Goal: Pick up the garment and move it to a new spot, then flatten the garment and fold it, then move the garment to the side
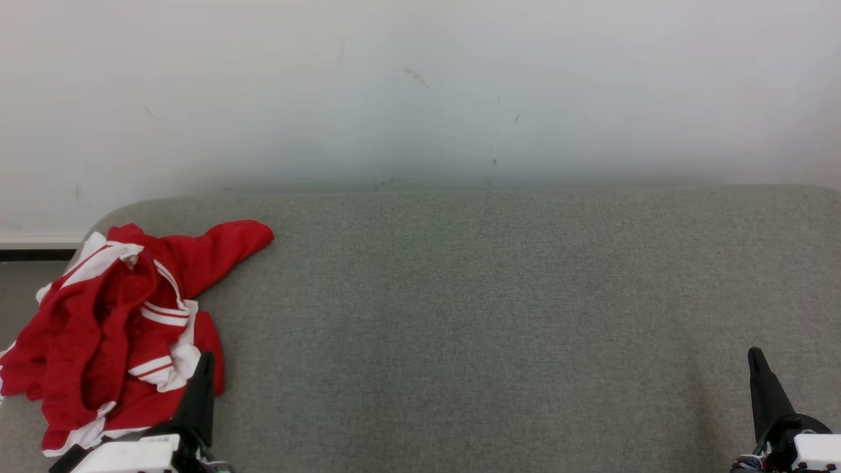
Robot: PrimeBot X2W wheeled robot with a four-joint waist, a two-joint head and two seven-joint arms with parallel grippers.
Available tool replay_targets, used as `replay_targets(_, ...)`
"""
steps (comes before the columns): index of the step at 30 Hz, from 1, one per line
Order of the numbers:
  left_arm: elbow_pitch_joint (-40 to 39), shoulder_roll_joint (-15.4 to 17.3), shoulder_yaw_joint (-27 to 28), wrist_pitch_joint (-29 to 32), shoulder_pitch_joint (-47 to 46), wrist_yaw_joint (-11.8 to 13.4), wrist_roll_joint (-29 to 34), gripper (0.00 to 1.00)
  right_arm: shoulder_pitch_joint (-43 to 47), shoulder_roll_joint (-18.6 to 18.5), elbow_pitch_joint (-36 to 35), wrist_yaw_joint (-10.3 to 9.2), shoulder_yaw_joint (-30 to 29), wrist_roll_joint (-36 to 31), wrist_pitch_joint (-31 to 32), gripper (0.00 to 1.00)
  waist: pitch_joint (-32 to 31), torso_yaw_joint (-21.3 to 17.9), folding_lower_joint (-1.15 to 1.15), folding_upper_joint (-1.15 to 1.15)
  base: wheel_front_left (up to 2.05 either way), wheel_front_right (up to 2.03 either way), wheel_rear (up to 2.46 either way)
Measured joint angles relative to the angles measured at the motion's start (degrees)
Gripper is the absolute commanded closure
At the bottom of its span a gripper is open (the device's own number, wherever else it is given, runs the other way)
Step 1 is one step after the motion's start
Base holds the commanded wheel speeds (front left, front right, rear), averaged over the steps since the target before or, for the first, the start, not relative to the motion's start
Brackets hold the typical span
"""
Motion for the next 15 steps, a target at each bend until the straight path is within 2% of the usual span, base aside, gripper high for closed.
replay_targets(11, 0.00, 0.00, 0.00, 0.00, 0.00, 0.00, 0.00, 1.00, 0.00, 0.00, 0.00, 0.00, 0.00, -0.01, 0.00, 1.00, 0.00, 0.00, 0.00, 0.00, 0.00, 0.00, 0.00)
replay_targets(12, 0.00, 0.00, 0.00, 0.00, 0.00, 0.00, 0.00, 0.00, 0.00, 0.00, 0.00, 0.00, 0.00, 0.00, 0.00, 0.00, 0.00, 0.00, 0.00, 0.00, 0.00, 0.00, 0.00)
replay_targets(15, 1.25, -0.45, -0.12, -0.05, 1.02, 0.00, 0.03, 0.00, 0.99, 0.53, 1.23, 0.00, 0.15, 0.00, -0.05, 0.00, 0.00, 0.00, 0.00, 0.00, 0.00, 0.00, 0.00)
